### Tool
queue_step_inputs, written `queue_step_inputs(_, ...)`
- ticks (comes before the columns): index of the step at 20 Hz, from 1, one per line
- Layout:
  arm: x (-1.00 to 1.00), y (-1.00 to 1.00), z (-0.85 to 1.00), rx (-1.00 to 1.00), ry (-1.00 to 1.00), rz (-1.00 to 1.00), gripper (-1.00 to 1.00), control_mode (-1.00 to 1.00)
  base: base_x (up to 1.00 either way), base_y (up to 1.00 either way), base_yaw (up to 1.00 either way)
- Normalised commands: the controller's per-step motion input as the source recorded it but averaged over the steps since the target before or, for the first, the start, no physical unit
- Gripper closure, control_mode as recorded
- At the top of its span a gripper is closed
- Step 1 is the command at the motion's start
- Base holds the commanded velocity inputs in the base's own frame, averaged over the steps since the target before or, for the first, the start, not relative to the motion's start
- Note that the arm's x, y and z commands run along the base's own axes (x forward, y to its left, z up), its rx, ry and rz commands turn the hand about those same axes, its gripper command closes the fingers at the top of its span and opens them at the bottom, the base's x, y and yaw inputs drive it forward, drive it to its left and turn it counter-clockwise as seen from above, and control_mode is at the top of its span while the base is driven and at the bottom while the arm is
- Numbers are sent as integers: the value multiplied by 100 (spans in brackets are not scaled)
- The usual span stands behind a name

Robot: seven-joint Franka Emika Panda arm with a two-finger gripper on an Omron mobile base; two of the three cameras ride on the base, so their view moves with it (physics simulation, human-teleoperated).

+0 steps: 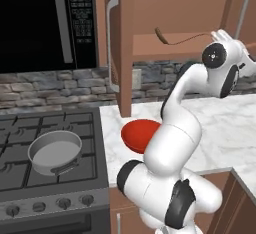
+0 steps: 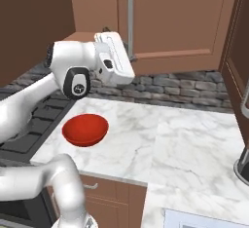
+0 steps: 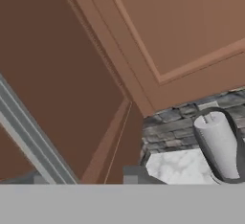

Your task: Open the cabinet and move the ladle to the pot. Then close the cabinet.

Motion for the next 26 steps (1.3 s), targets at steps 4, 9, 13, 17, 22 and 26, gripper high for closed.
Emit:
queue_step_inputs(4,-100,-100,0,24,-12,-1,100,-100,0,0,0)
queue_step_inputs(9,-100,-88,0,14,-25,0,100,-100,0,0,0)
queue_step_inputs(13,-77,-7,0,1,-35,5,100,-100,0,0,0)
queue_step_inputs(17,-50,6,24,0,-38,15,100,-100,0,0,0)
queue_step_inputs(22,-77,14,39,0,-26,11,-100,-100,0,0,0)
queue_step_inputs(26,-86,19,33,0,-20,5,-100,-100,0,0,0)
